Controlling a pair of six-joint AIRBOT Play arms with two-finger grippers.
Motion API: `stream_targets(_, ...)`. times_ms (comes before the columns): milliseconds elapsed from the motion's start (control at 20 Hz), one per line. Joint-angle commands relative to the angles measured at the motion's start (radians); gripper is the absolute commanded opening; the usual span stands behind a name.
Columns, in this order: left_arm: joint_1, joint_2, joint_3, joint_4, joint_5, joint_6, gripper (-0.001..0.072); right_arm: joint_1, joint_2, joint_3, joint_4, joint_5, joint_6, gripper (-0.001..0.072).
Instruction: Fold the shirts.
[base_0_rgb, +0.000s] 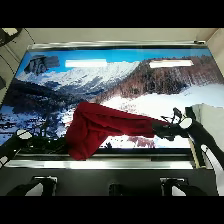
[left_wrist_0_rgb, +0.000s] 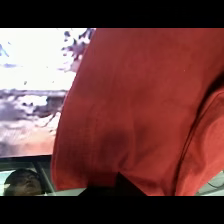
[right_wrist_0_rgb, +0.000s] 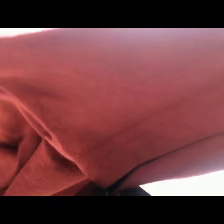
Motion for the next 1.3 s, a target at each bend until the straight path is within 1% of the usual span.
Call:
stream_targets(0, 0.000, 0.006, 0.044, -0.001, -0.037, 0.054, 0.0025, 0.000, -0.008, 0.027, 0.019, -0.053, -0.045, 0.0036)
stream_targets(100, 0.000, 0.068, 0.172, 0.000, -0.066, 0.076, 0.0024, 0.000, 0.047, 0.113, -0.017, -0.035, -0.099, 0.0036)
stream_targets(200, 0.001, 0.178, 0.385, 0.006, -0.034, 0.072, 0.0024, 0.000, 0.158, 0.262, -0.120, -0.060, -0.101, 0.0036)
stream_targets(250, 0.003, 0.235, 0.530, 0.029, 0.005, 0.036, 0.0024, 0.000, 0.217, 0.348, -0.185, -0.086, -0.093, 0.0036)
stream_targets(350, 0.027, 0.310, 0.826, 0.142, 0.103, -0.076, 0.0023, 0.000, 0.338, 0.547, -0.330, -0.147, -0.085, 0.0037)
stream_targets(400, 0.047, 0.331, 0.969, 0.232, 0.138, -0.150, 0.0023, 0.000, 0.392, 0.643, -0.406, -0.162, -0.085, 0.0037)
stream_targets(450, 0.072, 0.343, 1.113, 0.341, 0.148, -0.243, 0.0023, 0.000, 0.445, 0.732, -0.492, -0.158, -0.062, 0.0037)
stream_targets(500, 0.098, 0.347, 1.230, 0.425, 0.139, -0.312, 0.0023, 0.000, 0.491, 0.800, -0.564, -0.132, -0.006, 0.0036)
stream_targets(550, 0.117, 0.349, 1.312, 0.454, 0.123, -0.333, 0.0023, 0.000, 0.526, 0.843, -0.608, -0.085, 0.054, 0.0036)
stream_targets(600, 0.128, 0.349, 1.370, 0.451, 0.108, -0.341, 0.0023, 0.000, 0.557, 0.864, -0.618, -0.037, 0.093, 0.0036)
stream_targets(650, 0.127, 0.353, 1.400, 0.434, 0.103, -0.354, 0.0024, 0.000, 0.583, 0.864, -0.615, -0.001, 0.098, 0.0037)
stream_targets(750, 0.123, 0.368, 1.415, 0.382, 0.108, -0.353, 0.0024, 0.001, 0.619, 0.864, -0.610, 0.080, 0.098, 0.0037)
stream_targets(900, 0.123, 0.373, 1.414, 0.378, 0.099, -0.352, 0.0025, 0.001, 0.659, 0.864, -0.614, 0.215, 0.074, 0.0037)
stream_targets(950, 0.123, 0.369, 1.414, 0.378, 0.078, -0.347, 0.0025, 0.001, 0.666, 0.864, -0.613, 0.286, 0.075, 0.0037)
stream_targets(1000, 0.123, 0.360, 1.408, 0.378, 0.038, -0.344, 0.0025, 0.000, 0.666, 0.864, -0.611, 0.377, 0.075, 0.0038)
stream_targets(1050, 0.123, 0.355, 1.393, 0.378, -0.013, -0.344, 0.0025, 0.001, 0.661, 0.856, -0.599, 0.499, 0.076, 0.0037)
stream_targets(1100, 0.123, 0.348, 1.358, 0.377, -0.072, -0.326, 0.0025, 0.001, 0.653, 0.829, -0.579, 0.627, 0.071, 0.0037)
stream_targets(1150, 0.122, 0.348, 1.305, 0.373, -0.121, -0.299, 0.0025, 0.001, 0.652, 0.773, -0.557, 0.723, 0.061, 0.0036)
stream_targets(1200, 0.122, 0.349, 1.228, 0.372, -0.162, -0.268, 0.0025, 0.001, 0.659, 0.699, -0.538, 0.771, 0.048, 0.0036)
stream_targets(1250, 0.122, 0.356, 1.135, 0.365, -0.188, -0.237, 0.0025, 0.001, 0.674, 0.613, -0.519, 0.784, 0.040, 0.0036)
